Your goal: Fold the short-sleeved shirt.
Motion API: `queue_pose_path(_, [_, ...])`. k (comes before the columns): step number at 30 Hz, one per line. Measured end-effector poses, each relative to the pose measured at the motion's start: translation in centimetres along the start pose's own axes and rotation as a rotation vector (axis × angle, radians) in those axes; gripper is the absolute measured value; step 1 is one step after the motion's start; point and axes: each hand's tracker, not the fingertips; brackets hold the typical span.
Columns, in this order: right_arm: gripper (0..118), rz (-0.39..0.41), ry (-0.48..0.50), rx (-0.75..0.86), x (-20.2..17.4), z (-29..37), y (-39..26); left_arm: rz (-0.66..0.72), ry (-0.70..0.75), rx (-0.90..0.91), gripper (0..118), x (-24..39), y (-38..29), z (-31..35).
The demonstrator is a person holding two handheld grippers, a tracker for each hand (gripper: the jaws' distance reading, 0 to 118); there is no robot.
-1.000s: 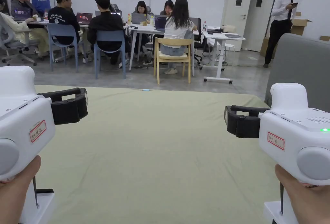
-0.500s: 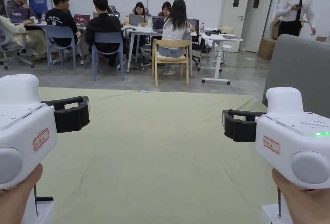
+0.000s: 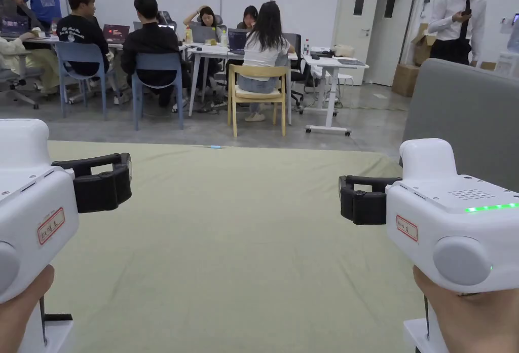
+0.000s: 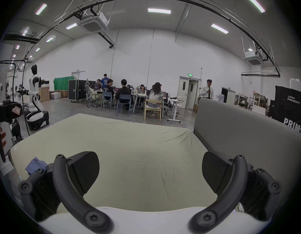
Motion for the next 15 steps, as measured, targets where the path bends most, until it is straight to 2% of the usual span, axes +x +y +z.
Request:
queue_pose_path(5, [118,-0.027,0.043,0.006,0.14,-0.06,-0.04,-0.006,0.030,0.002,118,-0.05,0.25,-0.31])
queue_pose_path(15, [118,-0.013,0.019,0.014,0.06,-0.01,-0.34,0.040,-0.047,-0.024,118,-0.51,0.01,-0.43])
